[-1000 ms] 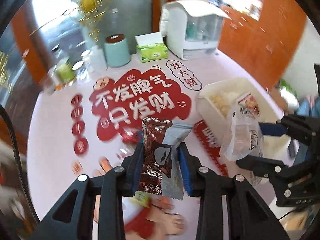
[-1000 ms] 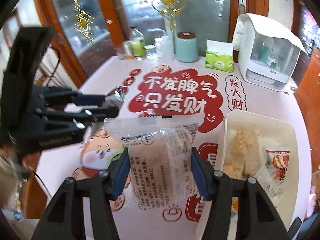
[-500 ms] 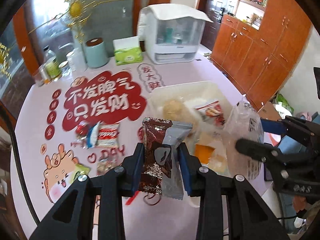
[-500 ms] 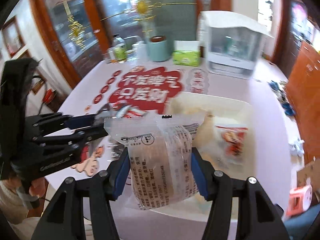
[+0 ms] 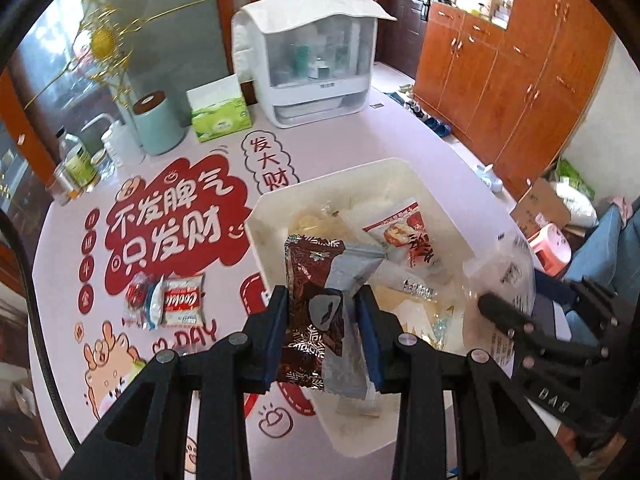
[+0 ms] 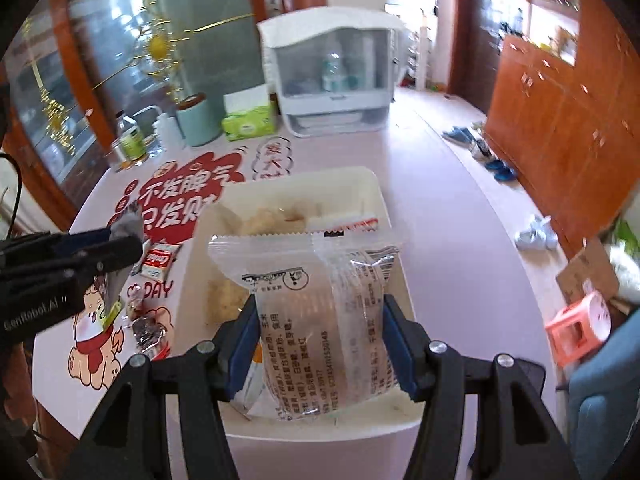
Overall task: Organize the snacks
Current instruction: 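Carry both packs over the white tray and open both tools to drop them, then move both open tools back to the snacks on the table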
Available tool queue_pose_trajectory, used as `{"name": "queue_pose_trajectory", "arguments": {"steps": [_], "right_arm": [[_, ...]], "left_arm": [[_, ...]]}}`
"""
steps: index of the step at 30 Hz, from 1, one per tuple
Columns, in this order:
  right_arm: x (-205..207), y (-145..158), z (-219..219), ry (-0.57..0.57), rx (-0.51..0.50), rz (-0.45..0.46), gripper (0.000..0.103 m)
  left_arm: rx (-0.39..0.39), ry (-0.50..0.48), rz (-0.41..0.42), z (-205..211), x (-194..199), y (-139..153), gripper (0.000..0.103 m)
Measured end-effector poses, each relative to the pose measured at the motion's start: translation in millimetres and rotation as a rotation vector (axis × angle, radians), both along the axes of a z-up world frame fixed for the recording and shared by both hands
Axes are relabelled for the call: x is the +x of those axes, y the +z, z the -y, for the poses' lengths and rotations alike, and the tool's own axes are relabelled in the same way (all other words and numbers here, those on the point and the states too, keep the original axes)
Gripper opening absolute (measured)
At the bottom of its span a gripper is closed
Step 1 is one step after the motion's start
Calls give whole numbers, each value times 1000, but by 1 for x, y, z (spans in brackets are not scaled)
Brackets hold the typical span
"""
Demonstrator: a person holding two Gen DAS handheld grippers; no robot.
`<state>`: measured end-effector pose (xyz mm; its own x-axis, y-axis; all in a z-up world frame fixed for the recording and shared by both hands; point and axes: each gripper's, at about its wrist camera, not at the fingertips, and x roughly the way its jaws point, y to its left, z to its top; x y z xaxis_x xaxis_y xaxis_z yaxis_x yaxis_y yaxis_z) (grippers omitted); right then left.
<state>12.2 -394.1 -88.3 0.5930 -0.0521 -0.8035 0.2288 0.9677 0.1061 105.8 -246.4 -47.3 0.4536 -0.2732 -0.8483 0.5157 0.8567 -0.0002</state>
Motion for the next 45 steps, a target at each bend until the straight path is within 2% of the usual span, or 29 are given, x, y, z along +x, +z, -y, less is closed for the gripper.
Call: {"name": "queue_pose_trajectory", "arguments": {"steps": [5, 7, 8, 9, 10, 11, 15, 18, 33, 40, 45], "right_arm": [[-6, -16, 12, -35, 14, -25, 60], [-7, -20, 13, -29, 25, -33, 63], [-8, -22, 13, -21, 34, -32, 65], [-8, -23, 12, -11, 44, -33, 65], [-8, -25, 12, -6, 54, -34, 65], [-9, -25, 11, -5, 53, -28, 65], [-13, -17, 6, 1, -7, 30, 68], [-14, -12, 4, 20, -2, 51, 69], [-22, -2, -36, 127, -14, 66, 69], [-27, -6, -59, 161, 16, 55, 69], [-28, -15, -81, 191, 44, 32, 69]], "left_arm": [[35, -20, 2, 25, 9, -7, 33], [40, -14, -3, 31, 13, -13, 37], [37, -14, -10, 32, 14, -15, 55], [39, -14, -19, 33, 15, -18, 84], [45, -1, -13, 32, 15, -19, 93], [46, 11, 5, 31, 14, -19, 97], [53, 24, 7, 26, 12, -19, 97], [37, 52, 3, 15, 10, -17, 97], [19, 153, 20, -49, -29, -12, 97], [28, 234, 13, -94, -45, -18, 97], [65, 324, -29, -143, -54, -38, 97]]}}
